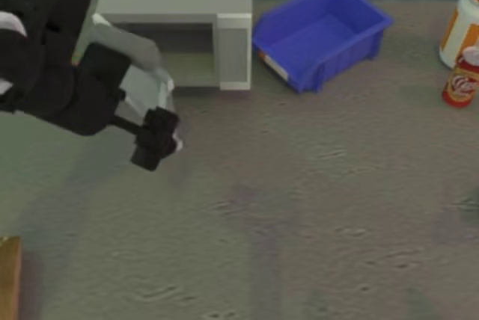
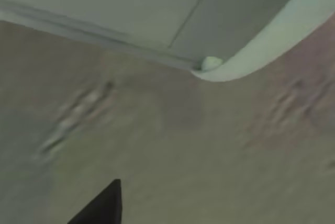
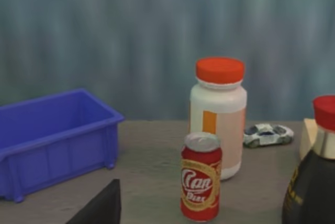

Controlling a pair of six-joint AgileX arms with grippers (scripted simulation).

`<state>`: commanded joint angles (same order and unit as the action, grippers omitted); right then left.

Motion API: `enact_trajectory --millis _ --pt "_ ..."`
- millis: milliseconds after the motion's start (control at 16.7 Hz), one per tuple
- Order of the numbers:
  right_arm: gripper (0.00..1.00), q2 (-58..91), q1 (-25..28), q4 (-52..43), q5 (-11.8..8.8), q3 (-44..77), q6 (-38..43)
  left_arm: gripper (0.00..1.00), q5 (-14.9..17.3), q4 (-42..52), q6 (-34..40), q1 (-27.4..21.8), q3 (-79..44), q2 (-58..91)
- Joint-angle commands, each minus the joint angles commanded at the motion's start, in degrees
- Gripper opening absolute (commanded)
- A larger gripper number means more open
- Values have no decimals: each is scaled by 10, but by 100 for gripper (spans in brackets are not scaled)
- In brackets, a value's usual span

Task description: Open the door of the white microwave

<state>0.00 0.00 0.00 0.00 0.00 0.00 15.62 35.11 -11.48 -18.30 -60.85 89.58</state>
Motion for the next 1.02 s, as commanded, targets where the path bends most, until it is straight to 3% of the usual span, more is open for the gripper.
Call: enact_trajectory --millis 180,720,1020 --pt "100 0 0 0 0 0 0 100 -52 122 142 -29 -144 83" --pt "100 0 0 0 0 0 0 100 -237 503 681 -119 -668 308" --pt "100 0 0 0 0 0 0 100 -309 639 838 -148 -813 377"
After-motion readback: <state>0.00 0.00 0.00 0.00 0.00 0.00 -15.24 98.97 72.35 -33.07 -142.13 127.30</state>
